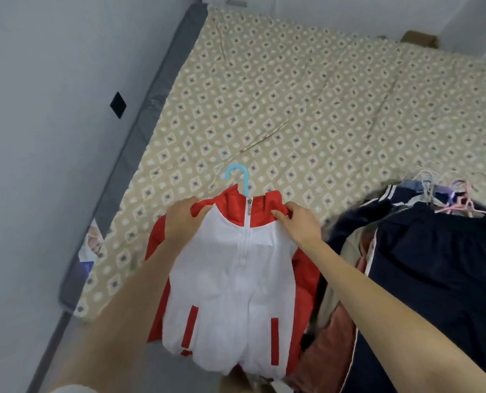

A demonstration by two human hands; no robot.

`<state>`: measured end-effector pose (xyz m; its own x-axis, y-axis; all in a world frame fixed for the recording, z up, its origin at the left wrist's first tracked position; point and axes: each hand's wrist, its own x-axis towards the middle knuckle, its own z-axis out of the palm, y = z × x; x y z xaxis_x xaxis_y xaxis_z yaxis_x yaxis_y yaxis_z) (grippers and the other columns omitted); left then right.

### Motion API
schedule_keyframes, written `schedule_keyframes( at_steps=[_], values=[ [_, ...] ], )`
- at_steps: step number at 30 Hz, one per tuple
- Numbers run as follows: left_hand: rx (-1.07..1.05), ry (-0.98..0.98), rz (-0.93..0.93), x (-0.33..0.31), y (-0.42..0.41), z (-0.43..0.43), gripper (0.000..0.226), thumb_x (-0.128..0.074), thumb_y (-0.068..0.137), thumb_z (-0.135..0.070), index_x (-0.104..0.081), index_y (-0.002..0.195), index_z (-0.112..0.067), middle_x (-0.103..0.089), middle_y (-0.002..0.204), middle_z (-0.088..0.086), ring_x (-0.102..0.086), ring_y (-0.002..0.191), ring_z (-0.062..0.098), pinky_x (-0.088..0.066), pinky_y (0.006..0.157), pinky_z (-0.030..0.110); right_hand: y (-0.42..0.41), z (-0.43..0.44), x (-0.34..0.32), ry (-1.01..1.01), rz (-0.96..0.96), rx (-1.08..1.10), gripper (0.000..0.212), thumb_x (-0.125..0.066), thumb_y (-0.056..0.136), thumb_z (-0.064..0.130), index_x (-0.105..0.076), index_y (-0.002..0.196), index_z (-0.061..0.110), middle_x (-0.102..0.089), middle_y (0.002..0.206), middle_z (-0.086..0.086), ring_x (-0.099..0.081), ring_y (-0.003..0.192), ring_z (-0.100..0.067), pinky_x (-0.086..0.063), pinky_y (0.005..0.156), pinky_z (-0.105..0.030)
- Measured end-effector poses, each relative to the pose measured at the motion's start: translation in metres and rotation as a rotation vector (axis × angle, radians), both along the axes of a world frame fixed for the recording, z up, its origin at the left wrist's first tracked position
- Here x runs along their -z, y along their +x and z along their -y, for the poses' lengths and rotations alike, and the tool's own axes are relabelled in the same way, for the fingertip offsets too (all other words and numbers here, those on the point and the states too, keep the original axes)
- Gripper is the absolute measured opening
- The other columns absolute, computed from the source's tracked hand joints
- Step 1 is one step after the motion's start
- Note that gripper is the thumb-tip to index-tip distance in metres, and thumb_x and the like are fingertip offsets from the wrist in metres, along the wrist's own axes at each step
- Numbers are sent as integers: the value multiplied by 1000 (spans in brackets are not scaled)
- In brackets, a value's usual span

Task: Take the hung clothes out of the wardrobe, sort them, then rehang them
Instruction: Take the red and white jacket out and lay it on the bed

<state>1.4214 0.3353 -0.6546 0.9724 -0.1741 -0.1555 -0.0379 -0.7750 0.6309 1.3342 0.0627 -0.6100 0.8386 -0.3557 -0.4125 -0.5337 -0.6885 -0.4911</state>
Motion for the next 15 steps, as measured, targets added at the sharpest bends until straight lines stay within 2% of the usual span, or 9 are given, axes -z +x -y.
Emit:
schedule_keyframes(
  at_steps=[3,6,8,10,12,15],
  values=[
    [23,77,1,67,26,9,45,-47,84,-57,-59,74,-16,-62,70,0,-58,73,27,-48,76,43,23,8,57,-4,-55,6,32,-55,95,44,-58,93,12,-57,75,1,-57,78,-23,-43,67,-34],
    [24,185,-10,121,42,18,39,-51,92,-53,-68,97,-18,-68,93,2,-60,95,29,-43,94,46,39,15,100,-3,-58,-9,26,-56,96,35,-59,98,9,-59,80,-2,-58,81,-25,-46,71,-37],
    [28,239,8,143,49,21,38,-52,95,-50,-68,109,-19,-68,105,3,-59,105,30,-38,100,46,44,17,117,22,-68,-21,26,-52,94,35,-59,101,10,-63,87,-5,-59,85,-28,-49,75,-41],
    [31,236,34,155,53,22,43,-48,96,-50,-66,116,-17,-67,109,5,-57,108,31,-34,101,44,45,20,127,31,-71,-44,42,-42,88,47,-58,111,16,-65,98,-5,-59,91,-29,-50,80,-44],
    [34,183,63,154,54,25,52,-43,90,-53,-65,119,-15,-65,113,7,-58,110,32,-36,101,45,41,20,128,14,-66,-47,56,-38,84,52,-53,129,22,-63,117,-4,-56,107,-31,-48,90,-45],
    [83,120,115,138,47,32,57,-42,89,-52,-63,124,-13,-64,125,7,-58,118,31,-41,101,48,30,18,112,-58,-61,-38,56,-51,95,37,-39,148,23,-49,143,-1,-41,131,-28,-34,107,-41]
  ],
)
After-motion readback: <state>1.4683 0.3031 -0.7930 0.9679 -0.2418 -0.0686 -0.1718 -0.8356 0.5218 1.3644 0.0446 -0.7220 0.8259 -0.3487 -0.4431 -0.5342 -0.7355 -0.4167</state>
